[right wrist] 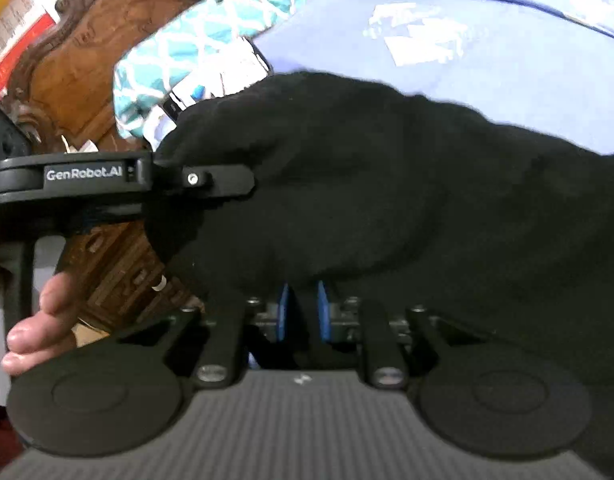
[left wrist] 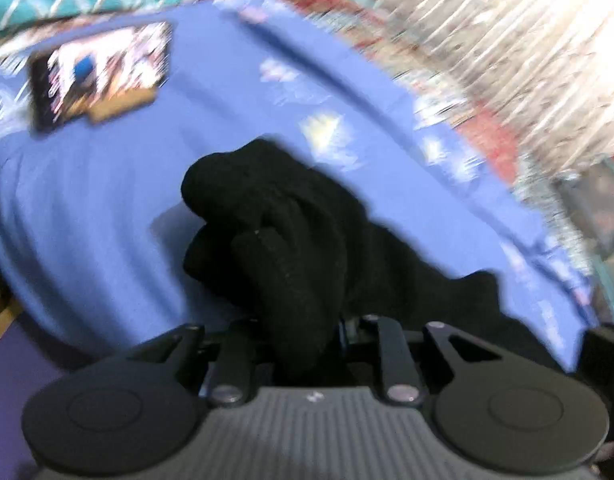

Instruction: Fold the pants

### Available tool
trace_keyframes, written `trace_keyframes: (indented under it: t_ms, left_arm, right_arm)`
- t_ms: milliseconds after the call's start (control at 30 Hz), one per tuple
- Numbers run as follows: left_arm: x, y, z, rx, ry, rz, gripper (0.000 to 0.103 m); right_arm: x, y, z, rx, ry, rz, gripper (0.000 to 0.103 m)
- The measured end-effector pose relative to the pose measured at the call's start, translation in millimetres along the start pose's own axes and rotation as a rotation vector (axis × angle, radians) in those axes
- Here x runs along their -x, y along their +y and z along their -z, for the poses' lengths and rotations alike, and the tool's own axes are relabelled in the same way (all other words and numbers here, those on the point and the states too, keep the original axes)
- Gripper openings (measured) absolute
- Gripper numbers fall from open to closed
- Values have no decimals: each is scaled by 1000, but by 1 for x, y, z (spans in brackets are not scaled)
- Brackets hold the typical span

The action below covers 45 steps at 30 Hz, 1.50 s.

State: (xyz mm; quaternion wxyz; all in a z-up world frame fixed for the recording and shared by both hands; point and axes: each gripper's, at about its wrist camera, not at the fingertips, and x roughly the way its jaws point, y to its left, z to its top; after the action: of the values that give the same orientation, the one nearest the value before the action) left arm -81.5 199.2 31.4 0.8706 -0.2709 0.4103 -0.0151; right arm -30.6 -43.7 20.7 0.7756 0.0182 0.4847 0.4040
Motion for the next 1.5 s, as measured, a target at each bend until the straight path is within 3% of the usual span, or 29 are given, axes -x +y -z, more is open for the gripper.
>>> trace_keyframes:
  t_ms: [33, 100, 200, 400, 500, 600, 733, 833, 967, 1000, 1033, 1067, 1133, 1233, 1367, 1433, 1500]
  left_arm:
    - [-6, 7, 1, 33, 21, -23, 24]
    - [-6, 20, 1, 101, 39, 18, 27]
    - [10, 22, -6, 89, 34, 44, 29]
    - [40, 13, -17, 81, -47, 114, 34]
    - [49, 3, -24, 25, -83, 144, 39]
    - [57, -1, -24, -57, -93, 91, 42]
    - [65, -3, -38, -93, -156, 46, 43]
    - [61, -18, -65, -143, -240, 45, 53]
    - [19, -40, -93, -224, -189, 70, 54]
    - [5, -44, -95, -236, -164, 74, 54]
    - [-11, -49, -95, -246, -131, 75, 53]
    - [-25, -53, -92, -257, -102, 75, 52]
    - [-48, -58, -84, -283, -71, 51, 52]
    - [-78, -57, -70, -293, -45, -77, 46]
    - [-85, -53, -55, -297, -115, -138, 40]
    - [-87, -59, -47, -341, -149, -179, 40]
    - [-89, -66, -36, -401, -175, -223, 40]
  right_arm:
    - [1, -2, 2, -3, -15, -5, 18]
    - [5, -5, 4, -27, -26, -28, 18]
    - [18, -11, 2, -66, -55, -40, 18]
    - [61, -45, 17, -214, -221, 40, 21]
    - [84, -69, 18, -293, -299, 121, 22]
    - [104, -92, 11, -312, -356, 239, 39]
    - [106, -116, -16, -238, -379, 354, 66]
    - [93, -137, -35, -198, -334, 378, 69]
    - [79, -160, -43, -223, -248, 332, 66]
    - [77, -166, -38, -231, -210, 294, 57]
    - [71, -166, -36, -234, -169, 272, 27]
    - [62, -163, -32, -224, -129, 287, 21]
    - [64, -147, -17, -155, -151, 321, 16]
    - [79, -138, -10, -152, -230, 395, 15]
    - [82, -124, -24, -55, -390, 565, 15]
    - [56, -117, -29, 41, -343, 640, 16]
    - [26, -130, -31, 45, -214, 660, 21]
